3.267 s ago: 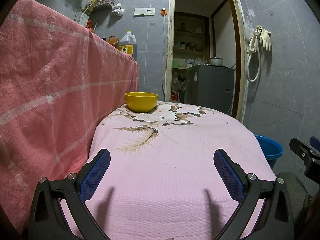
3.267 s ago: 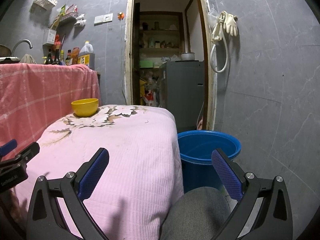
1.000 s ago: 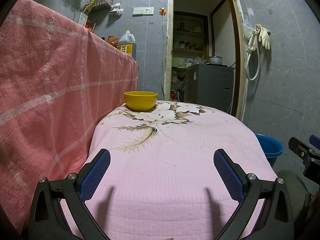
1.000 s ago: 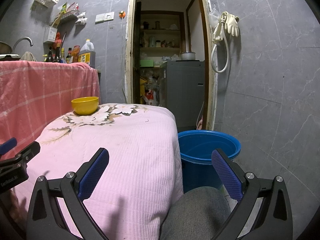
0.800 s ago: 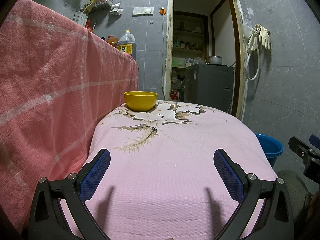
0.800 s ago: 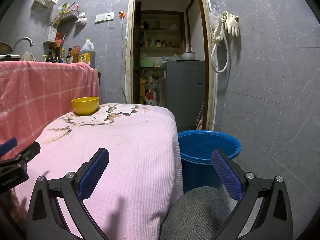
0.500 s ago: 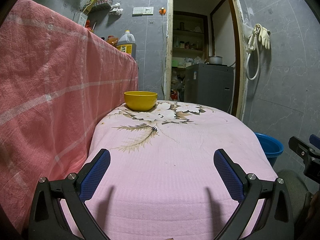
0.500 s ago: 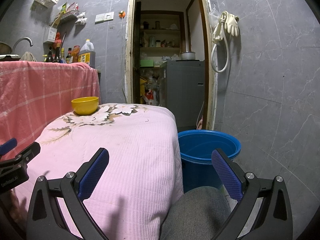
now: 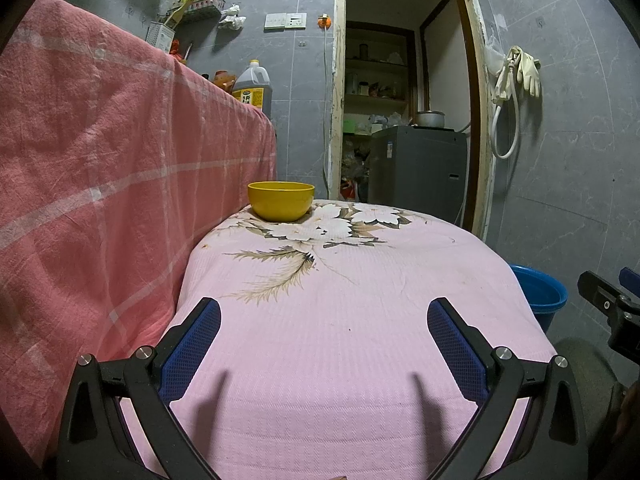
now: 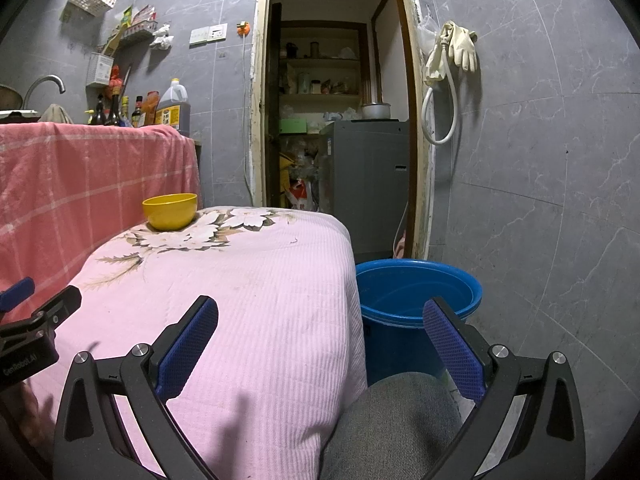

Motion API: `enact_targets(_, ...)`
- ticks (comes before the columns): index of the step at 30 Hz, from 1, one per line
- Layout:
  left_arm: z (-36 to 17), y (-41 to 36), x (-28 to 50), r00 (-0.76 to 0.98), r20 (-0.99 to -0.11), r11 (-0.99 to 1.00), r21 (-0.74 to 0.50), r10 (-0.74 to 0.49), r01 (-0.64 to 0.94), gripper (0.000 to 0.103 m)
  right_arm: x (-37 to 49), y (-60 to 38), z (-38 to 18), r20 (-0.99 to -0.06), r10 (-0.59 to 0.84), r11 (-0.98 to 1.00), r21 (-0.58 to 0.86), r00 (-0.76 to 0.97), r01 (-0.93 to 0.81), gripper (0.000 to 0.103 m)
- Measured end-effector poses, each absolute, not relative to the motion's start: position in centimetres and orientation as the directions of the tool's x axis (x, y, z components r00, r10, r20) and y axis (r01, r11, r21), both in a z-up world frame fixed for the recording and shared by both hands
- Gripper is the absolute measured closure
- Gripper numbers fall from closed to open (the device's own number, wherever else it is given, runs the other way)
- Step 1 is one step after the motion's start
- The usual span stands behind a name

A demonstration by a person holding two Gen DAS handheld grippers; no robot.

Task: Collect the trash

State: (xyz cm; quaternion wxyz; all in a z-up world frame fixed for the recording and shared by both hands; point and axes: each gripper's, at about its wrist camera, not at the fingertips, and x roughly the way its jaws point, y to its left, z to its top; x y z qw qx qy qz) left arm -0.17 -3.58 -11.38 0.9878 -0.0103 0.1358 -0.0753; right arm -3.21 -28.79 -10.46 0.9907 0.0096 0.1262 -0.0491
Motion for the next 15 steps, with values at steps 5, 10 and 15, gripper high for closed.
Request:
enact_targets(5,-11.45,-3.62,-0.16,0.952,-0.266,0.988,-0.037,-0.153,0.149,0.002,-3.19,-28.79,-10.47,-0.253,-0.095,0.995,0.005,0.963,0.099,0.000)
enact_targets(10,-11.68,-3.22,0.01,0.951,-0.266,0.988,-0.036,-0.157,0.153,0.002,-3.20,-28.78,-10.43,-0.252,-0.095,0.995,0.005,0.963,0.099,0.000)
enact_targets(15,-11.73,-2.89,0.04,0.954,-0.258,0.988,-0.030,-0.152,0.149,0.002,-3.19,-28.76,-10.42,-0.252,-0.095,0.995,0.005,0.963,0.099,0.000)
